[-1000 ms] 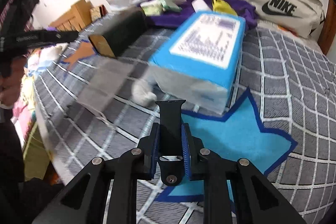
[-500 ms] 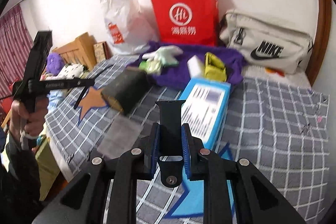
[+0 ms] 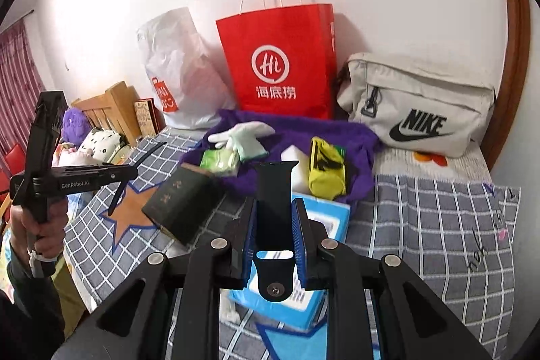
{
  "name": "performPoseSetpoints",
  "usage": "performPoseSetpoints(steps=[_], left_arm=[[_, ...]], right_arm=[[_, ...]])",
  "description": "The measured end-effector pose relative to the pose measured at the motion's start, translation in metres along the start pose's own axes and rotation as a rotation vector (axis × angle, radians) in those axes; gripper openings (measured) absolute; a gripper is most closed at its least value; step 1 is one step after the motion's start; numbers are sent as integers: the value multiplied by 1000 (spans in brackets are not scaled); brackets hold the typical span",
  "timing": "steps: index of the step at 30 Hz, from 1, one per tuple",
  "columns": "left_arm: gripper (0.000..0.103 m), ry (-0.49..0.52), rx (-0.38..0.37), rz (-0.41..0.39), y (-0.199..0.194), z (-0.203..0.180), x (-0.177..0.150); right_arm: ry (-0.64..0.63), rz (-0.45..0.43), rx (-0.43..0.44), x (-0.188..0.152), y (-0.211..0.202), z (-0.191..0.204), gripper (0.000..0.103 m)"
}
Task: Organize soft objects
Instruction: 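Carry the black strap with both grippers onto the purple towel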
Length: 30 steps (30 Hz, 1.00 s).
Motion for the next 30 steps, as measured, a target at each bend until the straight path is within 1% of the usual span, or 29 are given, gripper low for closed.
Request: performPoseSetpoints(steps=[6, 12, 24, 30], left_arm=[[20, -3, 8, -8, 9, 3, 16], [20, -14, 19, 0, 27, 7, 30], [20, -39, 29, 50, 94, 12, 55], [20, -57, 39, 72, 124, 18, 60]], right_arm=[[-8, -12, 14, 17, 17, 0, 20], [-12, 1, 16, 29, 45, -7, 20], [-1, 50, 6, 46, 122, -39, 20], [15, 92, -14, 45, 157, -61, 20]])
Point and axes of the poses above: each gripper's, at about its wrist camera, not at the fingertips, and y roughly the way its jaws point, z to its left, x to its top, the point moved 6 cm from there along y, roughly the way its jaws point, and after that the axes turned 12 degrees about -z, right-handed, at the moved point
